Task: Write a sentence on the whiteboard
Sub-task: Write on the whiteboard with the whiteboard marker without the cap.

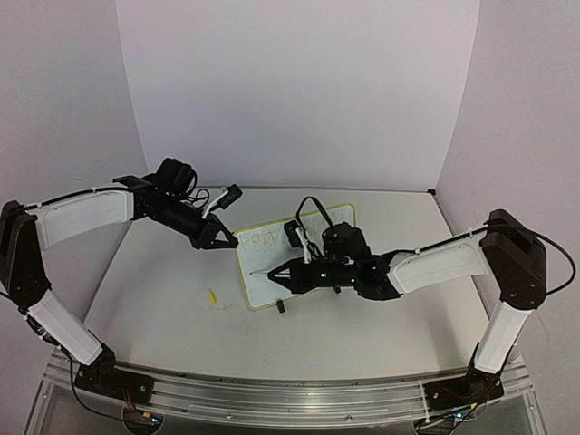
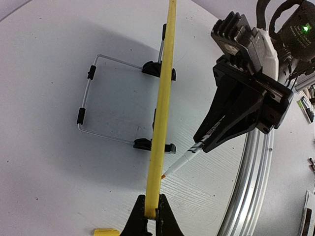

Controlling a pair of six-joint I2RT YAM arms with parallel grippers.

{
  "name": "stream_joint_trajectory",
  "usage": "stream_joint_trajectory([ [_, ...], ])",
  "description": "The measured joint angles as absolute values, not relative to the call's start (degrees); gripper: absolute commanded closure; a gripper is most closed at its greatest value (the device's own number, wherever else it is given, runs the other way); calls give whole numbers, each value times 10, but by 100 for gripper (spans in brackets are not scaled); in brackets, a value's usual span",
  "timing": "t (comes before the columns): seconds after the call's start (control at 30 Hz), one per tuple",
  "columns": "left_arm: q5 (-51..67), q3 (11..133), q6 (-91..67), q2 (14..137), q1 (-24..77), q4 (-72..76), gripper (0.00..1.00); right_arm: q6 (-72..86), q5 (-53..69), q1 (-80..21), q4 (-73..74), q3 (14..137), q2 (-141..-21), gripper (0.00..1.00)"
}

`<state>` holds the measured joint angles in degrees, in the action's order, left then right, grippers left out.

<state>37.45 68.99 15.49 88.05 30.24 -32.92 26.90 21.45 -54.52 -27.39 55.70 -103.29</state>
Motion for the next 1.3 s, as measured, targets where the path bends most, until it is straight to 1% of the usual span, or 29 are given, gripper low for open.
stream_joint_trajectory([
  [0.6,373,690,155,881,302,-329,100,289,218,-547,-280,561,-1054,100],
  [1.3,373,690,155,881,302,-329,100,287,200,-547,-250,551,-1039,100],
])
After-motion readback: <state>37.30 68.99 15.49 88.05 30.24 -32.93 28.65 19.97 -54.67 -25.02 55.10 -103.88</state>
